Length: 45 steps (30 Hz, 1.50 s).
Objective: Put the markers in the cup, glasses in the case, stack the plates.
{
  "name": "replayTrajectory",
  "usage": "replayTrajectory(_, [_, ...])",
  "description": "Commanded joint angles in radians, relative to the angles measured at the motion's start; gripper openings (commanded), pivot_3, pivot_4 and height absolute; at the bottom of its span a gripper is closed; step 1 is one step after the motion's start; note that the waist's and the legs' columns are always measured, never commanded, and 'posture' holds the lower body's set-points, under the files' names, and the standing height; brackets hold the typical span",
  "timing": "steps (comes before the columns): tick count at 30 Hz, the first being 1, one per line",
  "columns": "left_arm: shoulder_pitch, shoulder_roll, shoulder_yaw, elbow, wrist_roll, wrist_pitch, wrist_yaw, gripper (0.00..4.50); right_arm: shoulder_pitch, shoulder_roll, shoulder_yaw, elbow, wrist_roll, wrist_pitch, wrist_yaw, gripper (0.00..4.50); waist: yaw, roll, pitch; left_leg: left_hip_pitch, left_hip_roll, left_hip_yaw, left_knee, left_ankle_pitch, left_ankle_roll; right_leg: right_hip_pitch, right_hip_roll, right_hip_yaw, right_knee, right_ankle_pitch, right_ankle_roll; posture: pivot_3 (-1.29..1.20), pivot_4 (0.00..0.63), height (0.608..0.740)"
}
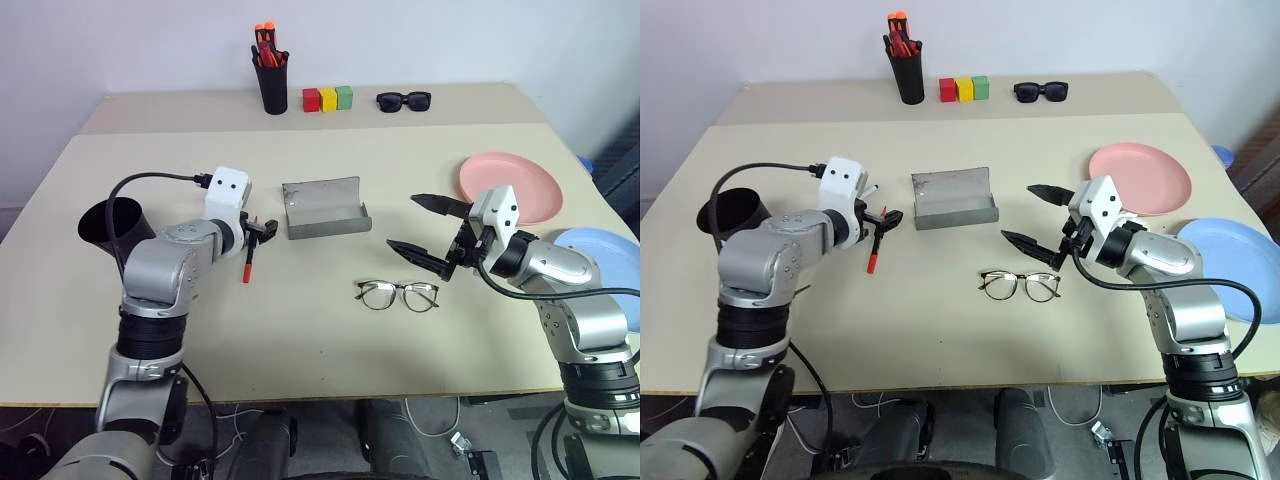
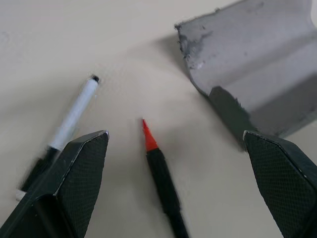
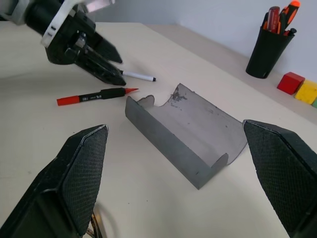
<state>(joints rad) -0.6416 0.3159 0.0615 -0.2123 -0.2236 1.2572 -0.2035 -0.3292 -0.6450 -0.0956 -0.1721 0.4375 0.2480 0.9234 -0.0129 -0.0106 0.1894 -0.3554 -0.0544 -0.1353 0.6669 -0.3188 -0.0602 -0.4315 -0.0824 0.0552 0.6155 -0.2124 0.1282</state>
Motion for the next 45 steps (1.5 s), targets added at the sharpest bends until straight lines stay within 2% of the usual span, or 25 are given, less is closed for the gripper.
replayTrajectory(1, [-0.033,-0.018,0.080,-0.001,0.006,0.037,0.045,4.50,-0.002,0.006,-0.015,-0.030,0.011,-0.015,-0.005,4.45,-0.002,0.000,0.000,0.000,0.000,0.000,0.000,0.000,0.000,0.000,0.000,0.000,0.000,0.000,0.000,0.00,0.150,0.740])
replayTrajectory(4, [-0.053,-0.068,0.147,0.032,-0.007,0.106,0.077,4.50,-0.001,0.004,-0.017,-0.031,0.012,-0.014,-0.007,4.45,0.000,0.000,0.000,0.000,0.000,0.000,0.000,0.000,0.000,0.000,0.000,0.000,0.000,0.000,0.000,0.00,0.150,0.740])
replayTrajectory(10, [-0.040,-0.057,0.128,0.038,-0.003,0.138,0.083,4.50,0.022,-0.013,-0.031,-0.054,0.025,-0.004,0.003,4.45,0.000,0.000,0.000,0.000,0.000,0.000,0.000,0.000,-0.001,0.000,0.000,0.000,0.000,0.000,0.000,0.00,0.150,0.740])
replayTrajectory(13, [-0.050,-0.060,0.126,0.065,-0.006,0.150,0.081,4.50,0.072,-0.074,-0.061,-0.100,0.083,0.030,0.081,4.45,0.004,0.000,0.000,0.000,0.000,0.000,0.000,0.000,-0.001,0.000,0.000,0.000,0.000,0.000,0.000,0.00,0.150,0.740])
replayTrajectory(16, [-0.061,-0.064,0.114,0.079,-0.015,0.156,0.068,4.50,0.082,-0.109,-0.084,-0.099,0.093,0.033,0.099,4.45,0.002,0.000,0.000,0.000,-0.001,0.000,0.000,0.000,-0.001,0.000,0.000,0.000,0.000,0.000,0.000,0.00,0.150,0.740])
replayTrajectory(21, [-0.077,-0.031,0.047,0.120,-0.008,0.161,0.044,4.50,0.092,-0.118,-0.094,-0.118,0.118,0.047,0.108,4.45,-0.001,0.000,0.000,0.001,0.000,0.000,0.000,0.000,-0.001,0.001,0.000,0.000,0.000,0.000,0.000,0.00,0.150,0.740])
replayTrajectory(28, [-0.123,-0.049,0.052,0.198,0.002,0.132,0.055,4.50,0.094,-0.103,-0.089,-0.121,0.111,0.052,0.081,4.45,0.002,0.000,0.000,0.000,0.000,0.000,0.000,0.001,-0.001,0.001,0.000,0.000,0.000,0.000,0.000,0.00,0.150,0.740])
replayTrajectory(30, [-0.122,-0.049,0.051,0.223,0.008,0.113,0.059,3.95,0.099,-0.106,-0.092,-0.121,0.111,0.051,0.080,4.50,0.002,0.000,0.000,0.000,0.000,0.000,0.000,0.001,-0.001,0.001,0.000,0.000,0.000,0.000,0.000,0.00,0.150,0.740])
replayTrajectory(32, [-0.118,-0.051,0.049,0.243,0.010,0.098,0.061,3.20,0.102,-0.107,-0.095,-0.122,0.111,0.052,0.077,4.50,0.002,0.000,0.000,0.000,0.000,0.000,0.000,0.001,-0.002,0.001,0.000,0.000,0.000,0.000,0.000,0.00,0.150,0.740])
replayTrajectory(38, [-0.114,-0.059,0.050,0.260,0.016,0.063,0.068,0.28,0.110,-0.108,-0.095,-0.134,0.110,0.056,0.062,4.50,0.004,0.000,0.000,0.000,-0.001,0.000,0.000,0.001,-0.003,0.001,0.000,0.000,0.000,0.000,0.000,0.00,0.150,0.740])
replayTrajectory(39, [-0.115,-0.058,0.050,0.259,0.016,0.064,0.066,0.03,0.112,-0.108,-0.094,-0.135,0.110,0.057,0.061,4.50,0.004,0.000,0.000,0.000,-0.001,0.000,0.000,0.001,-0.003,0.001,0.000,0.000,0.000,0.000,0.000,0.00,0.150,0.740])
replayTrajectory(45, [-0.123,-0.040,0.021,0.197,-0.018,0.076,0.009,0.03,0.111,-0.106,-0.094,-0.133,0.110,0.064,0.056,4.50,0.003,0.000,0.000,0.000,-0.001,0.000,0.000,0.001,-0.003,0.001,0.000,0.000,0.000,0.000,0.000,0.00,0.150,0.740])
